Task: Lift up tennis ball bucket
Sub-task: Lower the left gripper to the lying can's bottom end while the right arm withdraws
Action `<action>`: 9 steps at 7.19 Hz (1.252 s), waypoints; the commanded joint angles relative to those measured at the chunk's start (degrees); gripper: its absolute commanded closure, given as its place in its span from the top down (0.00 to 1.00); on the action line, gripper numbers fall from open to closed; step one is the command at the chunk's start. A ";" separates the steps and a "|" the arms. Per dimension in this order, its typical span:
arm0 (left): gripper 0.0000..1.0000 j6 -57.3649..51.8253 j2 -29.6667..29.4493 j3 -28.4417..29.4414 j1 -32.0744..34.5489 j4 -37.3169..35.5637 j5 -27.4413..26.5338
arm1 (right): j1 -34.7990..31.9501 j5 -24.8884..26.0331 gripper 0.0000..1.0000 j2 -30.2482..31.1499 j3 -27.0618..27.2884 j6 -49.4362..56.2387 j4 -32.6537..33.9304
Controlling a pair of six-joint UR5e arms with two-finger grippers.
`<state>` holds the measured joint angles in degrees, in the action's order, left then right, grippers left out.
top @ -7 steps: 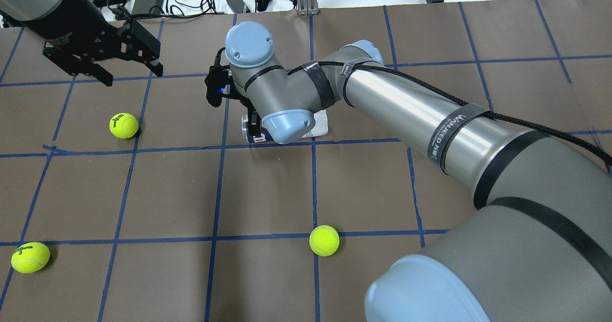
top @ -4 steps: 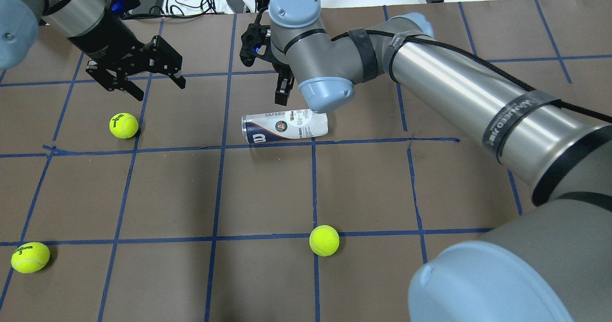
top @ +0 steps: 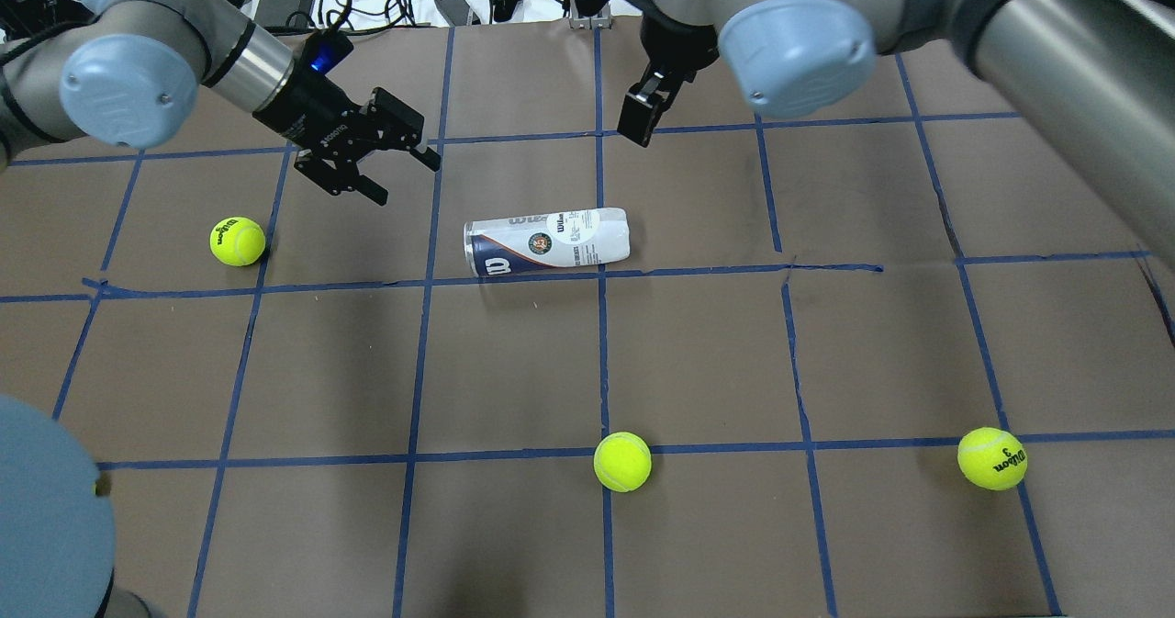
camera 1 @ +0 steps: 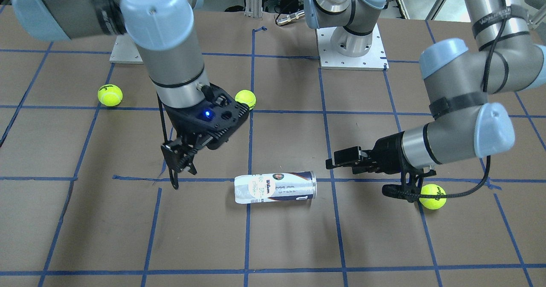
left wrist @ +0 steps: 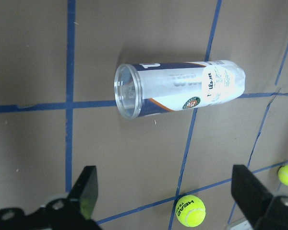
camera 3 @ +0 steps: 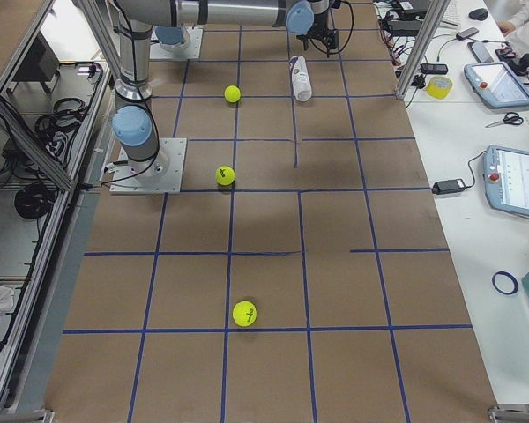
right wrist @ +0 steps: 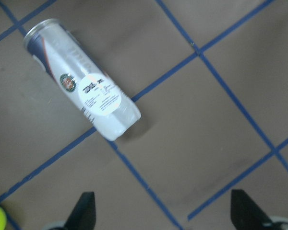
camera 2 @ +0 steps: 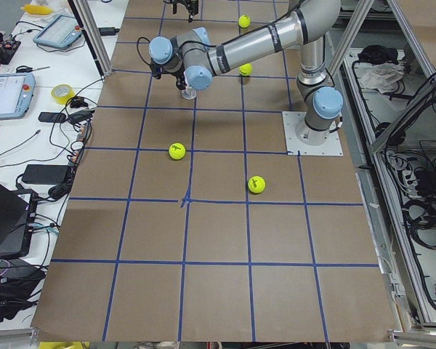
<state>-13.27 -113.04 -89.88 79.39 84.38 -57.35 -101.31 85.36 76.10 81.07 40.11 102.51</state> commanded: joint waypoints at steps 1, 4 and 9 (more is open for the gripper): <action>1.00 -5.70 -5.51 -0.91 -0.20 -2.55 4.50 | 8.71 -1.87 1.00 8.96 -0.04 -1.35 -20.16; 1.00 -8.19 -7.98 -6.86 -0.28 -4.75 8.98 | 14.65 2.34 1.00 14.94 -0.57 -13.95 -20.51; 0.74 -3.88 -8.33 -9.00 -0.02 -8.62 16.22 | 10.52 2.80 1.00 15.75 1.19 -35.27 -19.55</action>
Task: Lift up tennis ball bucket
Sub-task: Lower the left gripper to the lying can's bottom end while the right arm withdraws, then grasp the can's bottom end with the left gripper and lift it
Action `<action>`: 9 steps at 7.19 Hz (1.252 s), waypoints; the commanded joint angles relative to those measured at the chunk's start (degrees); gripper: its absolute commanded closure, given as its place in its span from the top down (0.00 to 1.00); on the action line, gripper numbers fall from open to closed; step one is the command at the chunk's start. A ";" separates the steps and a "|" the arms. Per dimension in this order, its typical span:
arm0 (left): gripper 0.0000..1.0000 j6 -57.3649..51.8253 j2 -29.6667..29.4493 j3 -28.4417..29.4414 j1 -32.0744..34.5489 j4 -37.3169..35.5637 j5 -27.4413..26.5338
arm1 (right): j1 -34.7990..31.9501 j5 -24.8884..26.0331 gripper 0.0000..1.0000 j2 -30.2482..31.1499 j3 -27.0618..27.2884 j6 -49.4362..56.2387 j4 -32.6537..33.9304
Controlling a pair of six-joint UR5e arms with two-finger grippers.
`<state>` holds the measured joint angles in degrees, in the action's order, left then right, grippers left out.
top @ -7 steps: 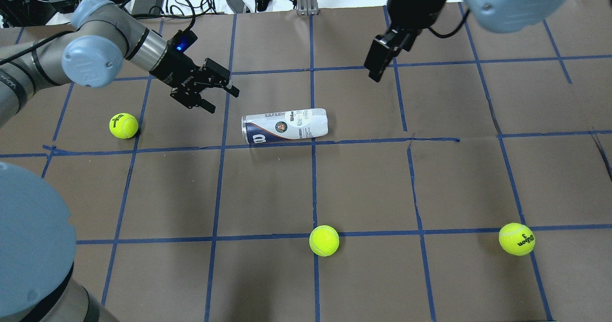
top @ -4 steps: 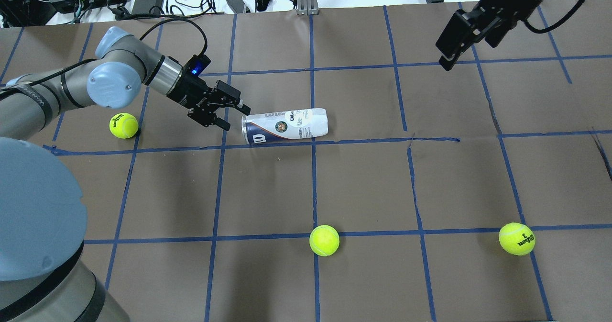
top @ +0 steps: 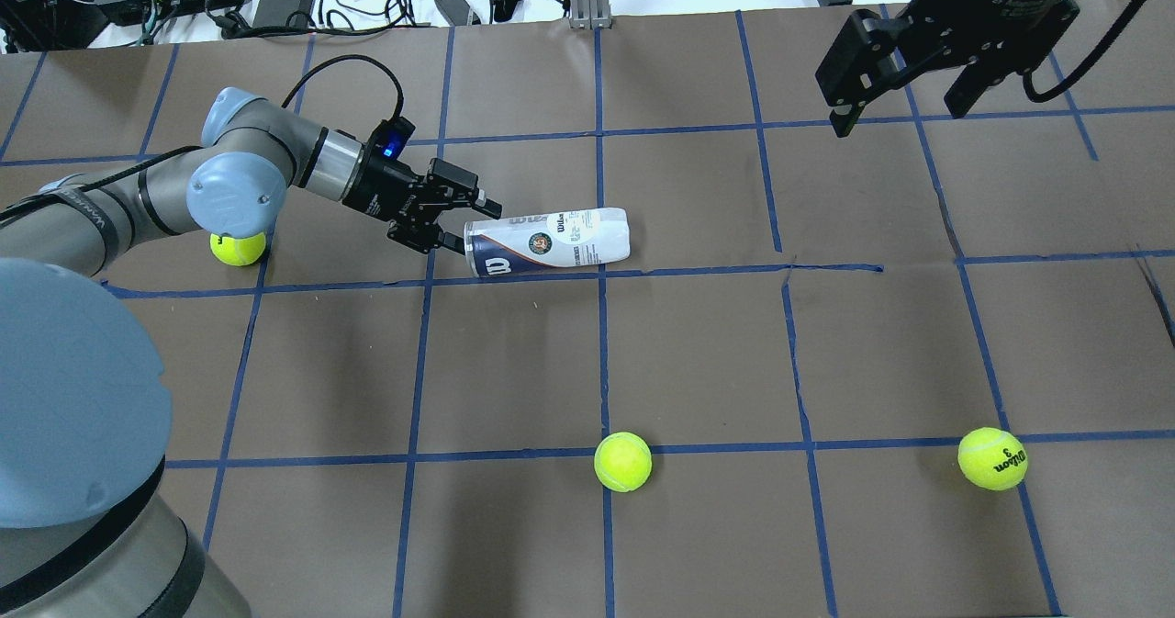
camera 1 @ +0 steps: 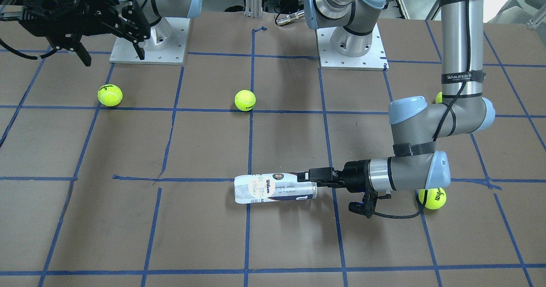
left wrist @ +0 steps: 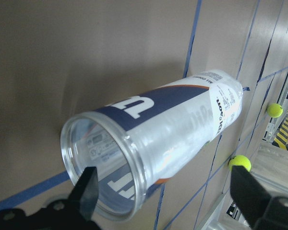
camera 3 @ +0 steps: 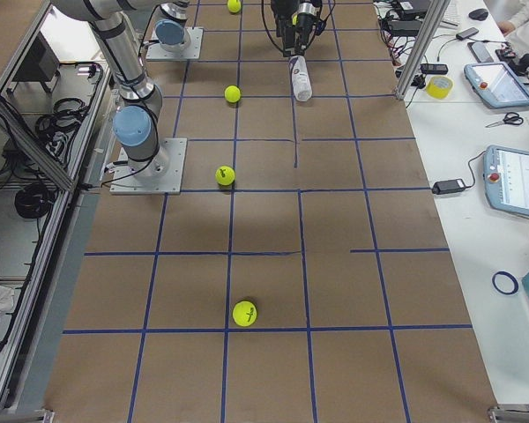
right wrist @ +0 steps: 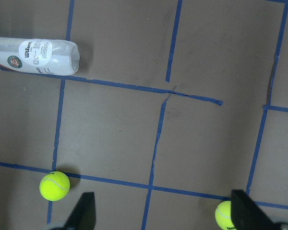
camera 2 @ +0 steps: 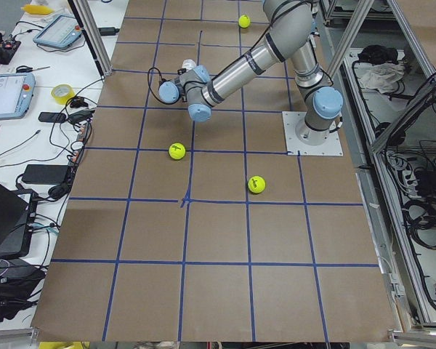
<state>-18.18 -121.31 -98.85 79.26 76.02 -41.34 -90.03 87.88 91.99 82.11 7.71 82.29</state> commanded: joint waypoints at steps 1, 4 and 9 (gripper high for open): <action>0.59 1.04 -0.15 -0.20 0.19 -0.26 0.21 | -0.76 0.88 1.00 -0.75 1.03 -2.96 5.03; 0.00 6.19 2.29 0.41 0.72 -0.26 0.12 | -0.68 1.06 1.00 -0.50 4.99 -2.60 11.66; 0.00 43.30 14.52 6.45 10.01 -7.68 -4.46 | -0.50 1.76 1.00 -0.58 5.17 -1.38 11.58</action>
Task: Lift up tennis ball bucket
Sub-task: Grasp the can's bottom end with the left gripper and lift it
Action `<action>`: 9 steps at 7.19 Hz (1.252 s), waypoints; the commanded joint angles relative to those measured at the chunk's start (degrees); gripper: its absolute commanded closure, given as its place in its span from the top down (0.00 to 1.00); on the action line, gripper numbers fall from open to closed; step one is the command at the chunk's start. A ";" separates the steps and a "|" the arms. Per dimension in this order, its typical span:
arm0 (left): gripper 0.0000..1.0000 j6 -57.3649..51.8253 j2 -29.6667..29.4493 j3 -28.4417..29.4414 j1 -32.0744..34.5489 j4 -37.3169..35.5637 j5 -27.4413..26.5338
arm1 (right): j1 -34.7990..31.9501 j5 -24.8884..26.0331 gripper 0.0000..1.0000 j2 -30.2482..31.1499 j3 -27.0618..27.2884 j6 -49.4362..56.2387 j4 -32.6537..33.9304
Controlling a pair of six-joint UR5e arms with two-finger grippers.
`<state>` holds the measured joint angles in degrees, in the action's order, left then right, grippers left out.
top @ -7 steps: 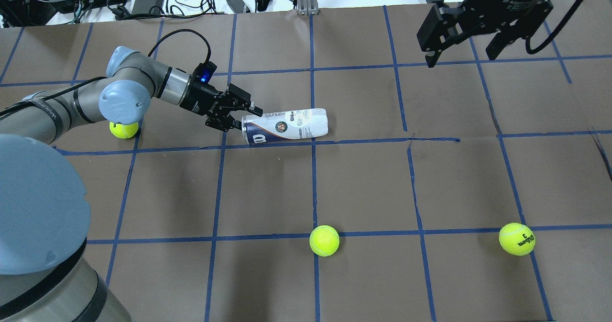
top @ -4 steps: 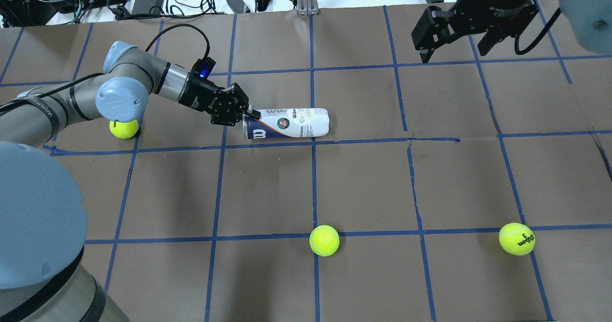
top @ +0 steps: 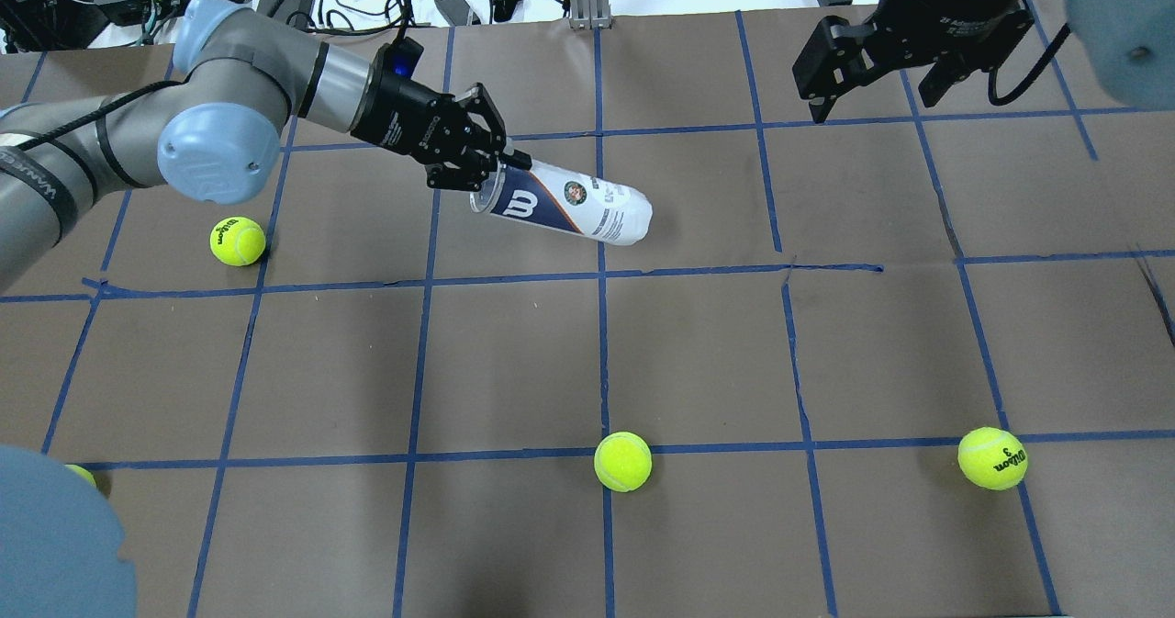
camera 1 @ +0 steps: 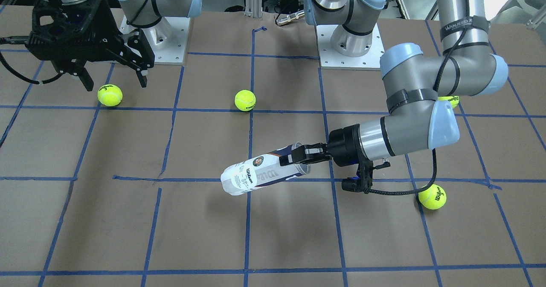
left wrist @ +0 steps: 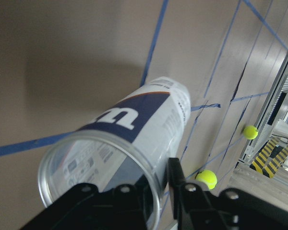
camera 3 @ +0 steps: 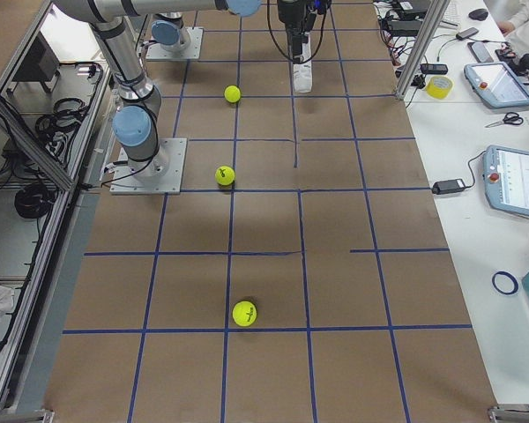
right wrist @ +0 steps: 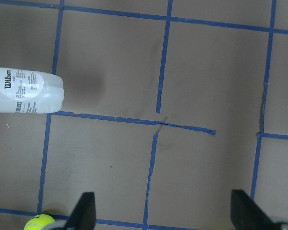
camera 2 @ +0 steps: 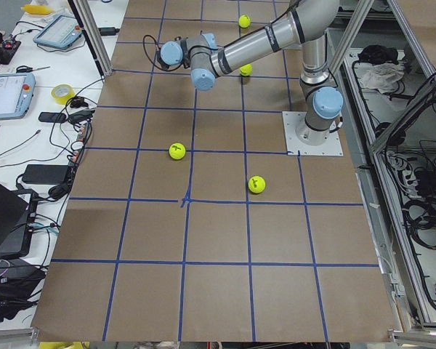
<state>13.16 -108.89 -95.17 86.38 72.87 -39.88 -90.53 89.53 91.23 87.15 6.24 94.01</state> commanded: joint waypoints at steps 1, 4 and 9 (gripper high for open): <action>0.00 14.41 2.80 5.06 6.13 -6.93 -17.83 | 0.00 0.12 1.00 0.26 0.22 0.09 -0.15; 0.00 12.09 -0.44 14.55 12.74 -3.02 -43.88 | 0.18 0.12 1.00 0.09 0.22 0.61 -0.58; 0.00 6.62 -5.98 16.42 16.89 -3.26 -54.43 | 0.27 0.03 1.00 -0.26 0.30 0.88 -0.76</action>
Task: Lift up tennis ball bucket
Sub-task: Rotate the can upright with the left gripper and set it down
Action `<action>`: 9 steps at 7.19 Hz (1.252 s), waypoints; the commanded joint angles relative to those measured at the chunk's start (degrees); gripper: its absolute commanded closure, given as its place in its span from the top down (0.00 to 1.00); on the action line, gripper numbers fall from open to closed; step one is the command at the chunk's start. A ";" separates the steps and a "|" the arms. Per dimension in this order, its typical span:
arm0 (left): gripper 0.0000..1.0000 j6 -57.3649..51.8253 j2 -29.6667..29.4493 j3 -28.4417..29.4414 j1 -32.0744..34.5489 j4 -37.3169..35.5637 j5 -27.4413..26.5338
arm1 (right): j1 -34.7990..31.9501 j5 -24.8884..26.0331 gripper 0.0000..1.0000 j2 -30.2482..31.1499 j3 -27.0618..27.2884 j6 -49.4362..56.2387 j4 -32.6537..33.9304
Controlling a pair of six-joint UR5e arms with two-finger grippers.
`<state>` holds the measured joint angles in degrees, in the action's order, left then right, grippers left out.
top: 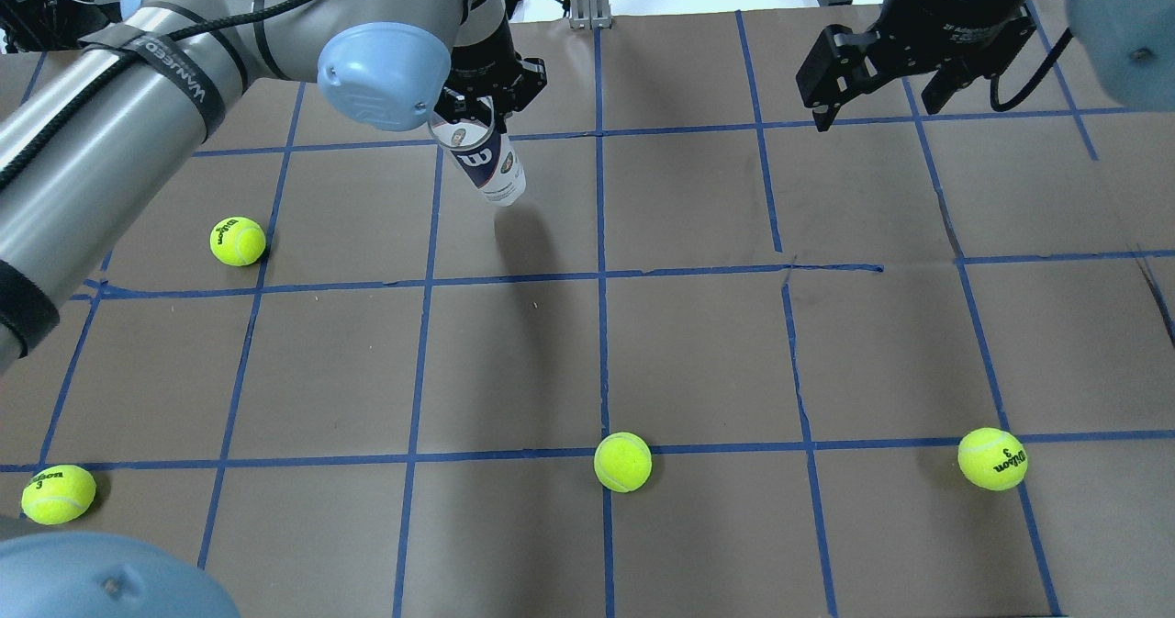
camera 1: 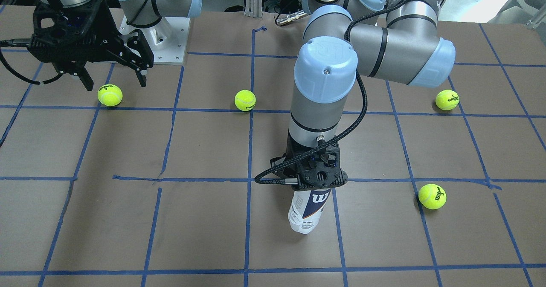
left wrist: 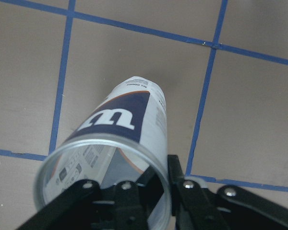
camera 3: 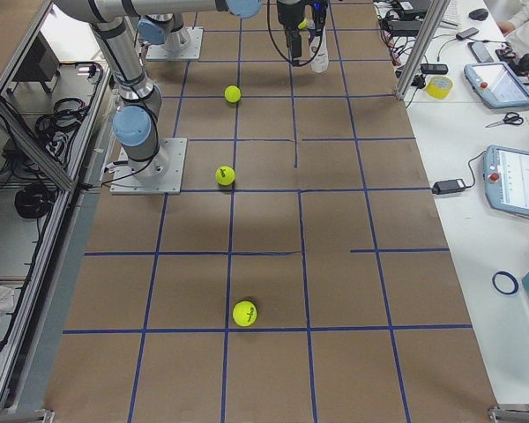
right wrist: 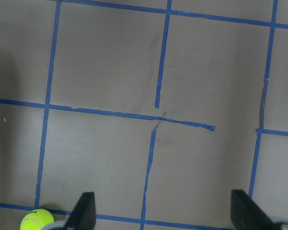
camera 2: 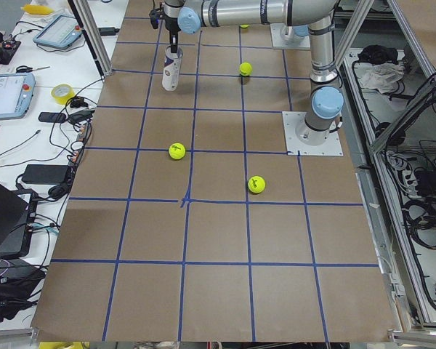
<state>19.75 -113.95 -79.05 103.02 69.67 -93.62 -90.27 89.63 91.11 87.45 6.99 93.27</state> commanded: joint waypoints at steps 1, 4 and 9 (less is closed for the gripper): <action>0.00 0.02 -1.53 0.30 0.25 -0.59 -0.34 | 0.00 -0.07 1.00 -0.14 0.00 0.74 -0.01; 0.99 -2.52 -2.76 0.38 0.25 0.03 -0.07 | 0.00 -0.07 1.00 -0.14 0.00 0.75 -0.01; 1.00 -5.68 0.56 3.18 0.16 0.81 -0.07 | 0.00 -0.15 1.00 -0.14 0.00 0.75 -0.01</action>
<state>15.51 -114.80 -77.42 103.07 69.95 -93.61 -90.26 89.48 90.95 87.45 7.73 93.25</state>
